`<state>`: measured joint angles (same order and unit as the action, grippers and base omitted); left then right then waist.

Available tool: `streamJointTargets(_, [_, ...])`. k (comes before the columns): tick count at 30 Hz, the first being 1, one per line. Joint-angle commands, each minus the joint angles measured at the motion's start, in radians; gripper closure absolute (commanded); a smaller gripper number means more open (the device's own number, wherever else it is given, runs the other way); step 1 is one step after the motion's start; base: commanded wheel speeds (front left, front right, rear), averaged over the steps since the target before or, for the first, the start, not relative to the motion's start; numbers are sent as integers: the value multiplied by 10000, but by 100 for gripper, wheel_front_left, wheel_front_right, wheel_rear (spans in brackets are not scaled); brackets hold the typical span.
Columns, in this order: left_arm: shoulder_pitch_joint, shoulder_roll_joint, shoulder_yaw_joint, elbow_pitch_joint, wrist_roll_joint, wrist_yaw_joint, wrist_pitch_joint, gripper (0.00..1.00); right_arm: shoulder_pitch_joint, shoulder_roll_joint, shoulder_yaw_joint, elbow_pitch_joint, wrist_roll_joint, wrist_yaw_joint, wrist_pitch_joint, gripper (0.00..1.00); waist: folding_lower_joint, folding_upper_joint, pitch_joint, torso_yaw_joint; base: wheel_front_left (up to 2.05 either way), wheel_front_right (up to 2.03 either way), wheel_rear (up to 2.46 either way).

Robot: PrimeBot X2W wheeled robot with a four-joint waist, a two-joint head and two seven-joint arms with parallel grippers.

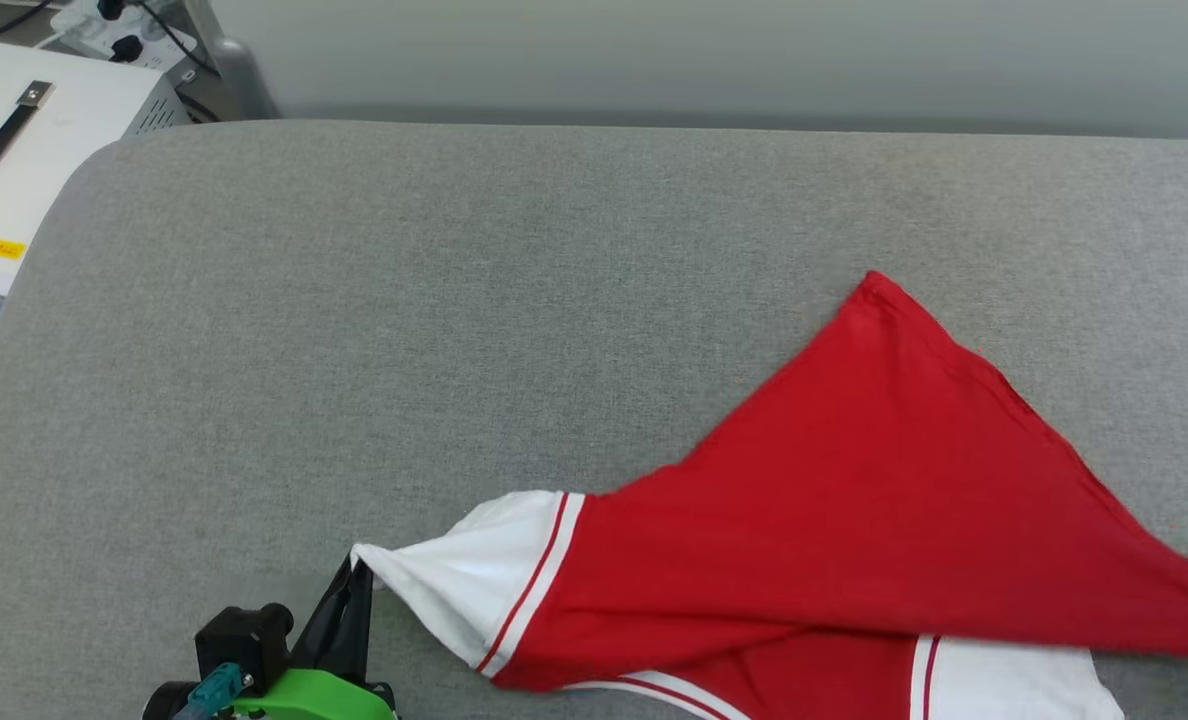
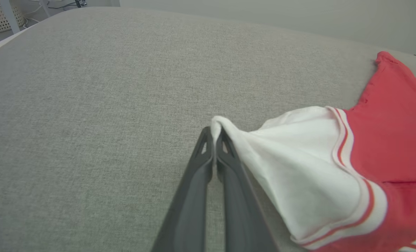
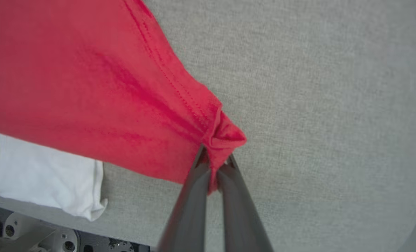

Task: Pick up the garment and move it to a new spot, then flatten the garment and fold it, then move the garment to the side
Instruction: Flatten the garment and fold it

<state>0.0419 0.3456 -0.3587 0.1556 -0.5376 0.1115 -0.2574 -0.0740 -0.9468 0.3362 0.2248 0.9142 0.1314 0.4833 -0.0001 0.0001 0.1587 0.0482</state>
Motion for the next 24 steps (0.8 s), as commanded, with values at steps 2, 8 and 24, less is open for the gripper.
streamJointTargets(2, [113, 104, 59, 51, -53, 62, -34, 100, 1082, 423, -529, 49, -24, -7, -57, 100, 1, -1, -162, -159, 0, 0, 0])
streamJointTargets(8, [137, 122, 69, 125, -57, 46, -36, 100, 2808, 1580, -1532, 15, -694, -7, -96, 100, 1, -1, -195, -203, 0, 0, 0])
streamJointTargets(24, [-28, 291, -32, -205, 29, 136, 55, 100, 1305, 2222, -4280, -4242, -2302, -7, 408, 0, 1, -1, -96, -77, 0, 0, 0])
